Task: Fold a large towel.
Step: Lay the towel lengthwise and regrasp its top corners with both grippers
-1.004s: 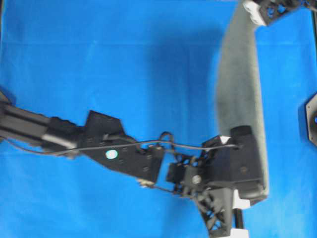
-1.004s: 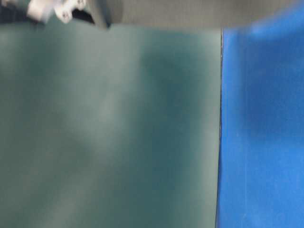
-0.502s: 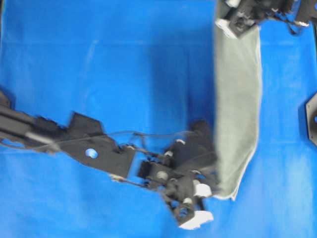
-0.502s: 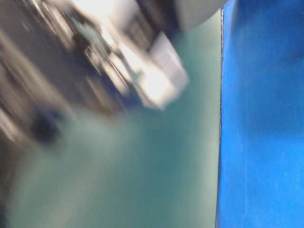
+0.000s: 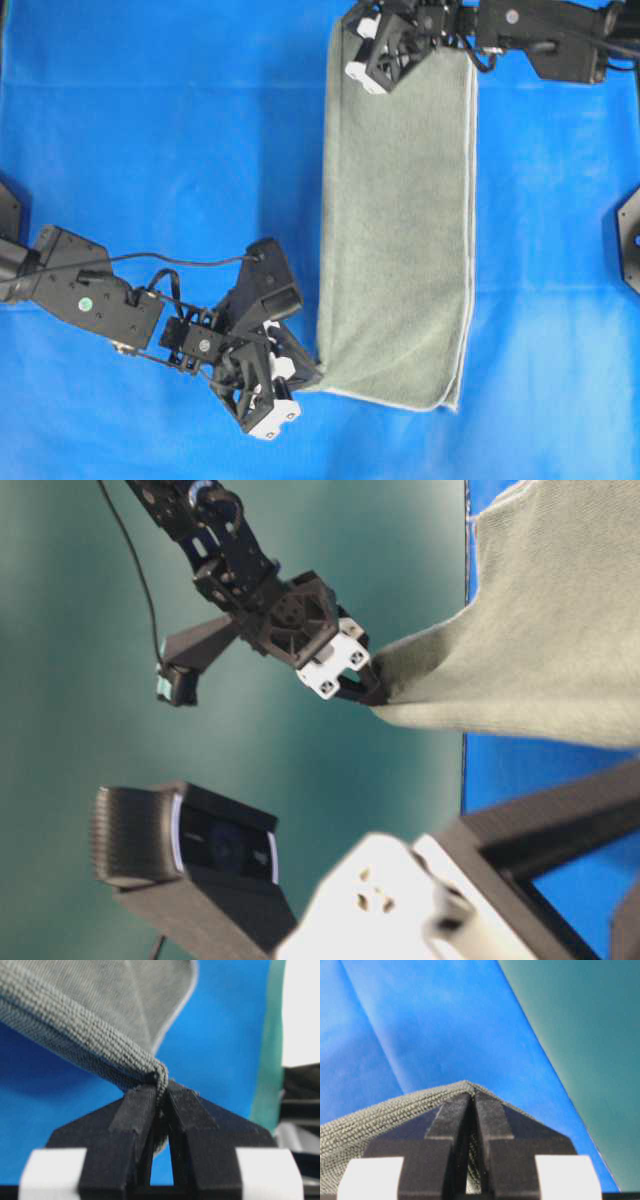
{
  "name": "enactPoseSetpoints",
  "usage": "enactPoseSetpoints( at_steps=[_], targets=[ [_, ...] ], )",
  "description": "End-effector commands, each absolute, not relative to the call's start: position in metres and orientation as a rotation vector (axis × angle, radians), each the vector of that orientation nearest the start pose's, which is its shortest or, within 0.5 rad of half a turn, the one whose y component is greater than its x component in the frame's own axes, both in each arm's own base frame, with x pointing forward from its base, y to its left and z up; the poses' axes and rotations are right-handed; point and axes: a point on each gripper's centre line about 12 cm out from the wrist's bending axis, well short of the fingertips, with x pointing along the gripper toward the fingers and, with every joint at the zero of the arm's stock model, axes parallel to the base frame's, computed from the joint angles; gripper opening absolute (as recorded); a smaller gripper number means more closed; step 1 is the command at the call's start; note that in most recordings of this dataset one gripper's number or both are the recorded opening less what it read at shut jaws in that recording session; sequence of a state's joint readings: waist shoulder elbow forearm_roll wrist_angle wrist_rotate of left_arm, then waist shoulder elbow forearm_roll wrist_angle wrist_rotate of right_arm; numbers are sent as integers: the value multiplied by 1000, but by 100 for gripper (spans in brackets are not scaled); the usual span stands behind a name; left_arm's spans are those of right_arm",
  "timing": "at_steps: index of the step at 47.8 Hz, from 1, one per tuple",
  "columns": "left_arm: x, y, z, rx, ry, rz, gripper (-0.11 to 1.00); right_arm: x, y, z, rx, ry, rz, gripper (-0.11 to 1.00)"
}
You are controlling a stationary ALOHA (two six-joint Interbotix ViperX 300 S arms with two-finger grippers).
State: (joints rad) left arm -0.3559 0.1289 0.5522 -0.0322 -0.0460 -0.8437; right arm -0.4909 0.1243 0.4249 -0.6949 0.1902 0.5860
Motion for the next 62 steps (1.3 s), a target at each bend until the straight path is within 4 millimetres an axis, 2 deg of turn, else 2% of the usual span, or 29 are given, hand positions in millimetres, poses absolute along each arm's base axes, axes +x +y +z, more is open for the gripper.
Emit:
enactPoseSetpoints(
  at_steps=[1,13,15,17,20,24,28,31,39,45,55,62],
  targets=[
    [398,-148,171,-728,718,-54,5,386,-230,201,19,678,-562,2],
    [402,-135,168,-716,762,1,5,387,-231,201,-13,680,-553,3],
    [403,-135,169,-718,759,1,5,387,-231,202,-16,677,-550,11],
    [403,-135,169,-718,759,1,7,387,-231,202,-19,675,-548,23],
    [404,-135,171,-716,757,-1,23,387,-231,203,-26,673,-546,43],
    [403,-138,176,-712,759,-9,48,387,-230,204,-47,678,-543,62],
    [399,-139,188,-701,758,-20,72,386,-228,209,-54,669,-541,61],
    [395,-137,199,-693,756,-24,83,384,-223,219,-62,649,-536,59],
    [381,-129,229,-646,745,-40,79,377,-201,250,-86,583,-512,58],
    [371,-117,253,-596,700,-61,80,361,-182,271,-98,541,-498,58],
    [351,-81,283,-475,590,-69,80,308,-145,286,-75,470,-472,58],
    [339,-51,296,-366,488,-54,80,268,-120,291,-30,401,-455,58]
  ],
)
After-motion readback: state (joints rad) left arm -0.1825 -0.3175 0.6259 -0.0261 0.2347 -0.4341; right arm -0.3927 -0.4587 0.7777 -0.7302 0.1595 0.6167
